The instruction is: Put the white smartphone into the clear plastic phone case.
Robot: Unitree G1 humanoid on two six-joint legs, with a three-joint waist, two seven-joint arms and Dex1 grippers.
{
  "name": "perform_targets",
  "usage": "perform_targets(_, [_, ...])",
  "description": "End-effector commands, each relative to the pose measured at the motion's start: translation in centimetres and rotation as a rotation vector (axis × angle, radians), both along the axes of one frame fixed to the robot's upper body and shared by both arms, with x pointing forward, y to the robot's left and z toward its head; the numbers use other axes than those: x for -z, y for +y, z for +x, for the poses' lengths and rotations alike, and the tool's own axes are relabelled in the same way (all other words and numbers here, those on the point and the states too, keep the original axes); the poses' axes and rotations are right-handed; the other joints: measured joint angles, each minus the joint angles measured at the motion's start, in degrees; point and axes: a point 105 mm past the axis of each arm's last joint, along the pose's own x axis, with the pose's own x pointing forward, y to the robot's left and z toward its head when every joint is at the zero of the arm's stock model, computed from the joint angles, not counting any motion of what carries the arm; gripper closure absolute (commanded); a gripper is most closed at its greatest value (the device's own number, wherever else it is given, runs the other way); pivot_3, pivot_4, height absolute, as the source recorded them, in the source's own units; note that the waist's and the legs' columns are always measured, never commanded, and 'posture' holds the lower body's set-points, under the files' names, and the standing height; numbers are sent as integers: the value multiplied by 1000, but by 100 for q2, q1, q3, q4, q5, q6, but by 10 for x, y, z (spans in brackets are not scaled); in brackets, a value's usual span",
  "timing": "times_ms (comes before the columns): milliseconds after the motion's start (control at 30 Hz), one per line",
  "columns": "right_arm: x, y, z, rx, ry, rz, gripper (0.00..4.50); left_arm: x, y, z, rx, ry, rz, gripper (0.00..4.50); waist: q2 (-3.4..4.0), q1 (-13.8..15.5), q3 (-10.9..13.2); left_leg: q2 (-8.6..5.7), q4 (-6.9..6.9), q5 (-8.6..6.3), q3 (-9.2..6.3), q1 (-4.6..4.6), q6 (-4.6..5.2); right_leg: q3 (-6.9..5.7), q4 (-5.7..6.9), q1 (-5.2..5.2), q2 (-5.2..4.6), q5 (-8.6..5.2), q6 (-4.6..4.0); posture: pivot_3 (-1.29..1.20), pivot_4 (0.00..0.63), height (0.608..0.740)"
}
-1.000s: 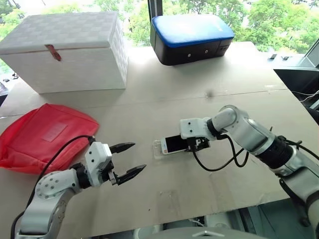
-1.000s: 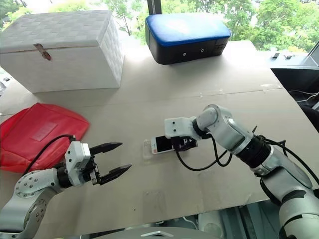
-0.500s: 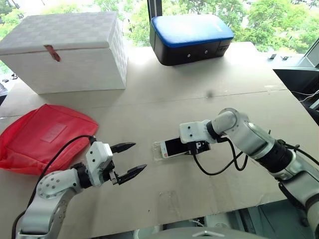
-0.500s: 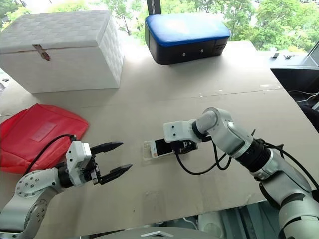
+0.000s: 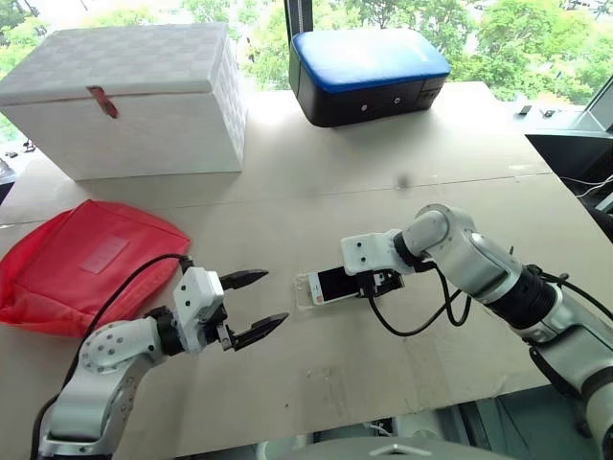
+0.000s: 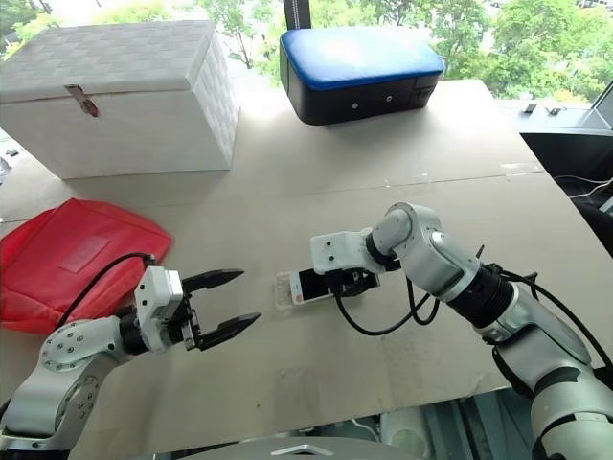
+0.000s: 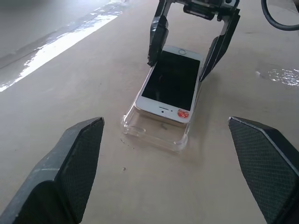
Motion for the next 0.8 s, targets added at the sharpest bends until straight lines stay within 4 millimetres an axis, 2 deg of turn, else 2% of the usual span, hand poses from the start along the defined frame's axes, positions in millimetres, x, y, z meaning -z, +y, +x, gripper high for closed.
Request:
perform_targets(33, [18, -8, -12, 0, 90, -46, 30, -3, 1, 0, 8, -20, 16, 160, 0, 0, 0, 0, 0, 0, 0, 0, 0, -1, 0, 0, 0, 0, 0, 0, 150, 734])
perform_targets(233, [-22, -18, -5, 111, 53, 72, 30, -2, 2, -2, -1, -20, 19, 160, 0, 0, 10, 0, 1, 0, -1, -6, 0, -1, -1, -3, -2, 1, 1, 0, 150, 734])
perform_targets(300, [-35, -22, -9, 122, 60, 112, 30, -1, 3, -2, -3, -19, 20, 160, 2, -3, 15, 0, 0, 0, -2, -6, 0, -2, 0, -5, -2, 0, 1, 0, 150, 734])
perform_targets(433, [-47, -25, -14, 159, 78, 182, 30, 0, 2, -2, 0, -18, 23, 160, -1, -5, 13, 2, -1, 0, -5, -7, 0, -3, -1, -5, -4, 0, 0, 0, 150, 734])
perform_targets(467, [-48, -26, -13, 173, 78, 193, 533, 0, 1, -2, 2, -18, 23, 160, -1, -7, 13, 2, -1, -1, -6, -6, 0, -3, -1, -5, -8, 0, 0, 0, 150, 734])
perform_targets(500, [-48, -26, -12, 187, 78, 204, 648, 0, 1, -2, 4, -19, 24, 160, -1, -9, 13, 2, -1, -1, -6, -6, 0, -2, -1, -5, -14, 0, -1, 0, 150, 734])
perform_targets(533, [-48, -26, -12, 199, 82, 218, 1242, 0, 1, -2, 5, -19, 24, 160, -1, -8, 13, 2, -1, -1, -6, -7, 0, -2, -1, -5, -19, 0, -1, 0, 150, 734])
perform_targets(600, [-49, -25, -11, 211, 86, 236, 2067, 0, 2, -1, 7, -17, 28, 160, 0, -3, 14, 2, -1, -1, -6, -7, 0, -3, -1, -5, -23, 0, -1, 0, 150, 734])
perform_targets(733, [-47, -18, -16, 192, 104, 257, 4178, 1, 4, 0, 14, -16, 39, 160, 0, -6, 14, 2, -1, -1, -7, -7, 0, -3, -1, -6, -22, 0, -1, 0, 150, 734])
perform_targets(767, [-46, -17, -17, 187, 113, 261, 4447, 1, 4, 1, 16, -17, 38, 160, 0, -6, 14, 2, -1, -1, -7, -7, 0, -3, -1, -6, -22, 0, -1, 0, 150, 734])
perform_targets(800, [-43, -16, -18, 180, 118, 261, 4447, 1, 3, 2, 18, -18, 37, 160, -1, -6, 13, 2, -1, -1, -7, -7, 0, -3, -1, -6, -21, 0, -1, 0, 150, 734])
